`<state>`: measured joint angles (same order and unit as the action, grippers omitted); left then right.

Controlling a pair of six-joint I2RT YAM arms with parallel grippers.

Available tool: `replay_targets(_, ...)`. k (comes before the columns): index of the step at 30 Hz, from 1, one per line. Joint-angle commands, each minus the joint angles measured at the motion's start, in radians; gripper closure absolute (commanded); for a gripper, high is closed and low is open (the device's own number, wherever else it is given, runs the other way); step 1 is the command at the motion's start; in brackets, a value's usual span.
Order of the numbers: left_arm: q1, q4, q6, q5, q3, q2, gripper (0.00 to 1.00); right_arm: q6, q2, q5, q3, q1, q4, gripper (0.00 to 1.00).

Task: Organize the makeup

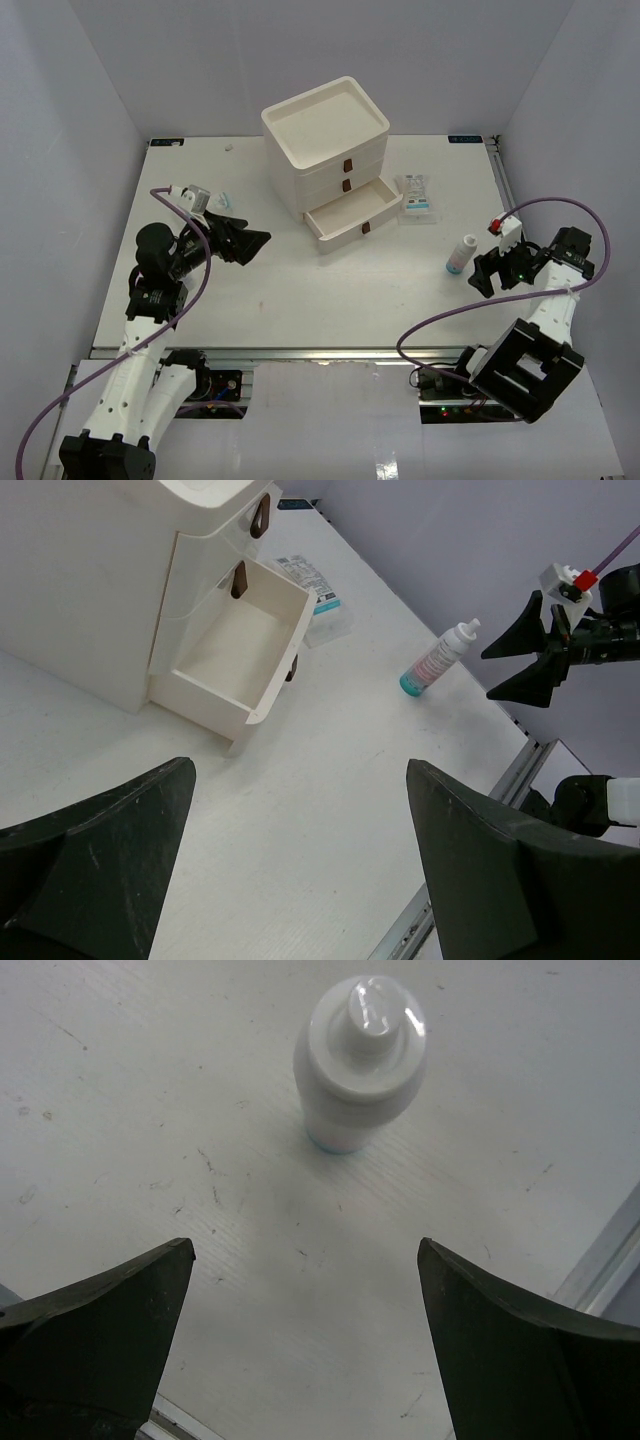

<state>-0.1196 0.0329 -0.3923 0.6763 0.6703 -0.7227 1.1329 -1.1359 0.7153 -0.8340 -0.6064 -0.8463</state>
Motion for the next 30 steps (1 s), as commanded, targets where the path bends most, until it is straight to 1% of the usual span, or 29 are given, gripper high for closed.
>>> replay_targets(1,0.001,-0.005,0.010,0.028,-0.012,0.008,0.02,0.102,-0.027,0.139,0.091,-0.004,0.170,0.00)
replay_targets(4,0.002,-0.007,0.010,0.028,-0.012,0.005,0.02,0.114,-0.043,0.190,0.142,-0.003,0.253,0.00)
replay_targets(6,0.001,-0.008,0.010,0.029,-0.012,0.001,0.02,0.076,-0.059,0.203,0.169,-0.003,0.334,0.00)
replay_targets(8,0.001,-0.008,0.010,0.030,-0.013,-0.001,0.02,0.022,-0.071,0.204,0.189,-0.003,0.409,0.00)
replay_targets(11,0.003,-0.010,0.010,0.029,-0.014,-0.007,0.02,-0.099,-0.078,0.204,0.237,-0.003,0.568,0.00)
replay_targets(15,0.003,-0.008,0.010,0.031,-0.014,-0.012,0.02,-0.233,-0.070,0.205,0.299,0.007,0.767,0.04)
replay_targets(20,0.003,-0.010,0.009,0.031,-0.014,-0.019,0.02,-0.362,-0.043,0.200,0.376,0.040,0.930,0.06)
replay_targets(23,0.003,-0.010,0.009,0.031,-0.014,-0.021,0.02,-0.412,-0.041,0.196,0.398,0.056,1.010,0.05)
replay_targets(30,0.003,-0.008,0.009,0.029,-0.015,-0.022,0.02,-0.480,-0.076,0.146,0.397,0.103,1.087,0.02)
